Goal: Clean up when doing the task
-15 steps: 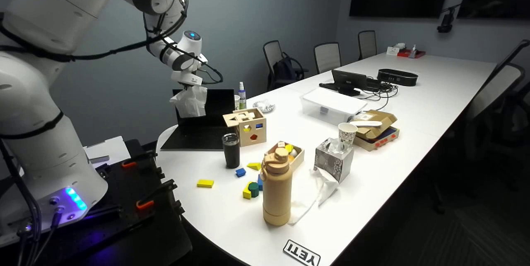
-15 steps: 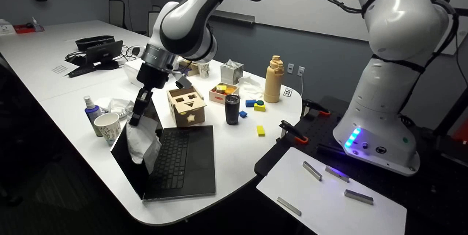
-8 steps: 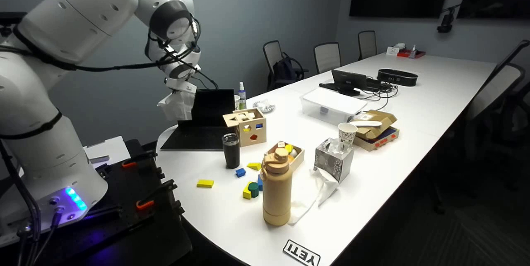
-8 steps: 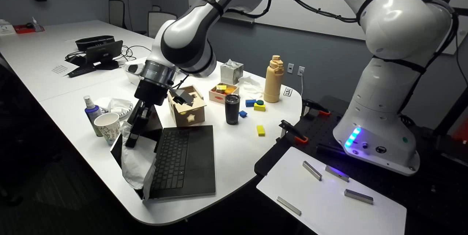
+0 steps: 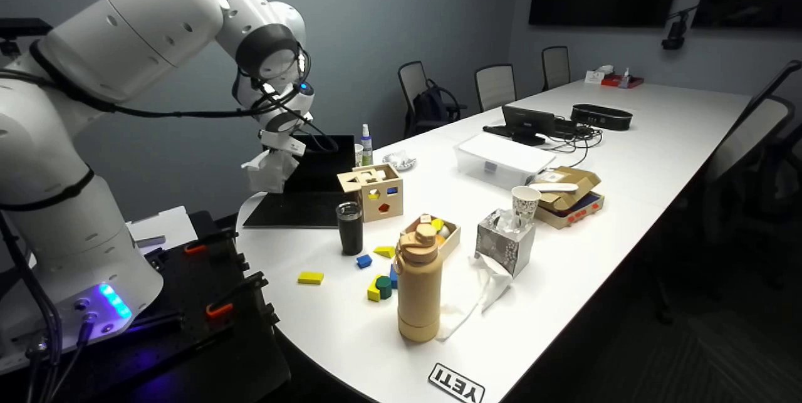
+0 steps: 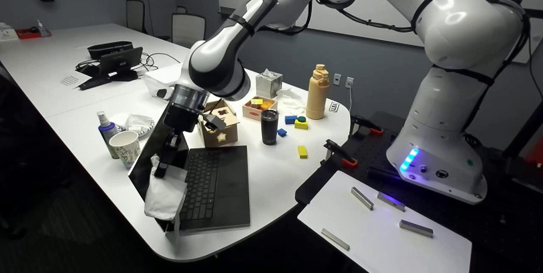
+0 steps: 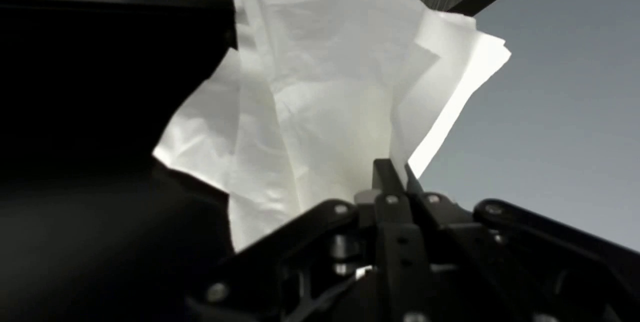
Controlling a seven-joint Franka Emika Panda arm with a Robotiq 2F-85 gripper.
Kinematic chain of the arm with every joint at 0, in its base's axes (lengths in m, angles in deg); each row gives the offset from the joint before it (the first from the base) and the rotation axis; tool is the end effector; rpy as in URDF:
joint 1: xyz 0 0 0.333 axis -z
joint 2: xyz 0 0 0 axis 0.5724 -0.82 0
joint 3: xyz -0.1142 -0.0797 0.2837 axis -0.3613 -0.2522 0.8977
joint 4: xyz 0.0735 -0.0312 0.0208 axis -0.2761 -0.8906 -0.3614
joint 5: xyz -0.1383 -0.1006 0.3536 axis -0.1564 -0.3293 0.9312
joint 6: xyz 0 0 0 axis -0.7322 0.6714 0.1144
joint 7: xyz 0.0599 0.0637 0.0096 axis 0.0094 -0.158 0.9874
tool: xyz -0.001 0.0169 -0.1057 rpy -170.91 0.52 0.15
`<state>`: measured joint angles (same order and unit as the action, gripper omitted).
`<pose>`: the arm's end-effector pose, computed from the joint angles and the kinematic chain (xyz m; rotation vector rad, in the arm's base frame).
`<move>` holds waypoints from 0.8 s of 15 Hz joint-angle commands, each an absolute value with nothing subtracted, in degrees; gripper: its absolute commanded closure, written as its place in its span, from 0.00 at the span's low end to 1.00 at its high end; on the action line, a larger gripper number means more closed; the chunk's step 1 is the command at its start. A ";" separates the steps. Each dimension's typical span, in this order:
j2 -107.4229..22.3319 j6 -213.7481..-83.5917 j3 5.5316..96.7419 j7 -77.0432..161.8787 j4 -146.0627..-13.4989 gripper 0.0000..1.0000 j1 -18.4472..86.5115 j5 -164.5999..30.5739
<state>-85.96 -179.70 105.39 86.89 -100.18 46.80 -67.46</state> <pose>0.4955 0.3751 0.1248 -2.1128 -1.2322 -0.2937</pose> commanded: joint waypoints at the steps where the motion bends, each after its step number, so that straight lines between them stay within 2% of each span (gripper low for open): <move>1: -83.17 -181.73 100.23 82.63 -98.19 1.00 42.95 -68.08; 6: -81.89 -185.63 94.13 77.58 -95.95 1.00 38.87 -68.40; 12: -74.20 -191.67 83.07 67.25 -98.36 1.00 31.75 -70.40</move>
<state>-80.55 -188.64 88.88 73.51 -95.42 36.13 -69.55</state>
